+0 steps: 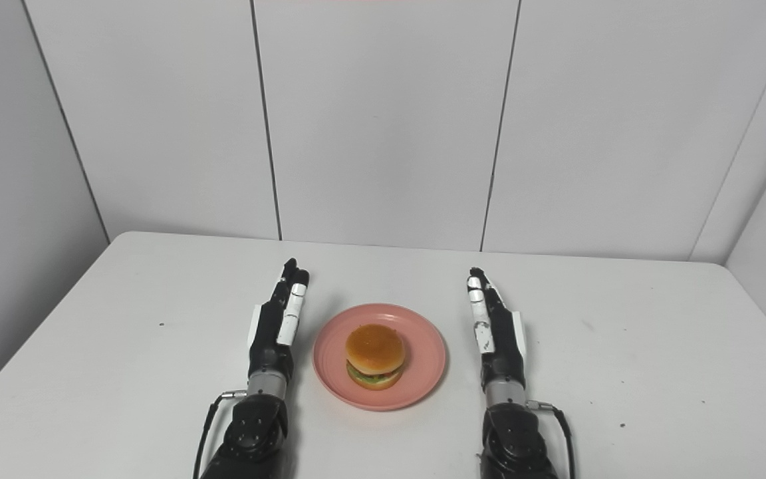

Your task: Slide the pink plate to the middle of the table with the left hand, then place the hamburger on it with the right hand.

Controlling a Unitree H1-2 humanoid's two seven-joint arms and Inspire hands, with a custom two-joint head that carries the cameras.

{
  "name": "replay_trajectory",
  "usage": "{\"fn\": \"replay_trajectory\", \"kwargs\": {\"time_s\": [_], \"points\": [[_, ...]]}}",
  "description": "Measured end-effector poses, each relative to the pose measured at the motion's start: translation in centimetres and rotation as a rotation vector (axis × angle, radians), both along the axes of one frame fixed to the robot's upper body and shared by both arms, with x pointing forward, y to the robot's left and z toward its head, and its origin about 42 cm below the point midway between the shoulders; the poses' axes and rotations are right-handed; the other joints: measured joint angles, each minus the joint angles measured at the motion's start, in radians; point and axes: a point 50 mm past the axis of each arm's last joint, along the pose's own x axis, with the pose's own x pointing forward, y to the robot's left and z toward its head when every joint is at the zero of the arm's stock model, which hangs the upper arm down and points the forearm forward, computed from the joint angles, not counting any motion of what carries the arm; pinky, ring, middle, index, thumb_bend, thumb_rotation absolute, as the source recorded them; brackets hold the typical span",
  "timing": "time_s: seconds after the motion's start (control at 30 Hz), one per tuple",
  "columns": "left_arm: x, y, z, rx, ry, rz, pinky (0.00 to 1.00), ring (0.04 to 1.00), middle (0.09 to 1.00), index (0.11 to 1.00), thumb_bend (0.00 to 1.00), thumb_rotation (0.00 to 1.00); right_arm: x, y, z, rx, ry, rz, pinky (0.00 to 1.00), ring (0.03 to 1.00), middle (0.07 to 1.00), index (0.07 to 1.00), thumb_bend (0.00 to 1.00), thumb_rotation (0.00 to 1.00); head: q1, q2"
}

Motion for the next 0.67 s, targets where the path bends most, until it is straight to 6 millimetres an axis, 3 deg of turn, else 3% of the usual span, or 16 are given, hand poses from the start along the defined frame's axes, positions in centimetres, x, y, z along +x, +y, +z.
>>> {"fn": "replay_trajectory", "kwargs": {"time_s": [0.37, 0.67], "points": [[0.03, 0.26, -0.12, 0.003, 0.029, -0.008, 0.95, 0.984, 0.963, 0.92, 0.84, 0.78, 0.07, 0.03, -0.03, -0.012, 0.002, -0.015, 0.96, 0.904, 0.905, 0.863, 0.85, 1.0, -0.006, 0.002], [0.04, 0.31, -0.12, -0.003, 0.029, -0.007, 1.0, 1.0, 0.977, 0.921, 0.84, 0.77, 0.07, -0.06, -0.02, -0.001, 0.003, -0.019, 0.97, 0.916, 0.918, 0.875, 0.84, 1.0, -0.009, 0.002]]}}
